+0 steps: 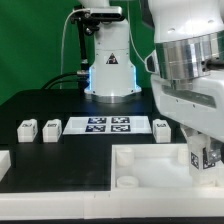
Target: Assemble one leg
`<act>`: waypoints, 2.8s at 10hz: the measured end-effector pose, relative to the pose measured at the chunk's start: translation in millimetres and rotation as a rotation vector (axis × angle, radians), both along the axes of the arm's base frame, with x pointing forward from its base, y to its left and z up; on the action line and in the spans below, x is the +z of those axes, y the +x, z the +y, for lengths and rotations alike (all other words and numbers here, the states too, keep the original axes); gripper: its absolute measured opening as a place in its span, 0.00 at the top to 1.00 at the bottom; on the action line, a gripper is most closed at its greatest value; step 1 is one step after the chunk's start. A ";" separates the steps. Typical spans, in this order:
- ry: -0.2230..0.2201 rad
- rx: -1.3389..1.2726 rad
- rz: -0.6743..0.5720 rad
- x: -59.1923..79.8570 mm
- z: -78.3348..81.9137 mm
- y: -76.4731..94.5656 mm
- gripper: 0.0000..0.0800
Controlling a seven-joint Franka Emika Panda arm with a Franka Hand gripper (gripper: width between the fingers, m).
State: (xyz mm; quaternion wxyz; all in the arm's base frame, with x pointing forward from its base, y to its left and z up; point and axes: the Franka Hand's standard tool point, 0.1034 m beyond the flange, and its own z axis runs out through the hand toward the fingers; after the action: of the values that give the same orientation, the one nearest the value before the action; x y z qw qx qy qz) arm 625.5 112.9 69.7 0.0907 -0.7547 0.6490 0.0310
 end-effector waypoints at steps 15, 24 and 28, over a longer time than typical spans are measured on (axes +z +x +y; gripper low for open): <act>-0.150 1.545 -0.184 -1.0 -1.8 -2.8 0.34; -0.085 0.344 -0.006 -1.2 4.7 -1.9 0.64; -0.022 -0.033 0.045 -1.4 4.4 -1.0 0.63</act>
Offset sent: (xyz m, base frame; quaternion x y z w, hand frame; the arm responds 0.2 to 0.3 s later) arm 0.0020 -0.0023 -0.0041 -0.0071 0.0157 -0.3403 0.9402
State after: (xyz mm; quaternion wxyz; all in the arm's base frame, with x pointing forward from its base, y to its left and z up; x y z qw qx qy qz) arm 624.5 117.3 68.4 0.0682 -0.7441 0.6634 0.0395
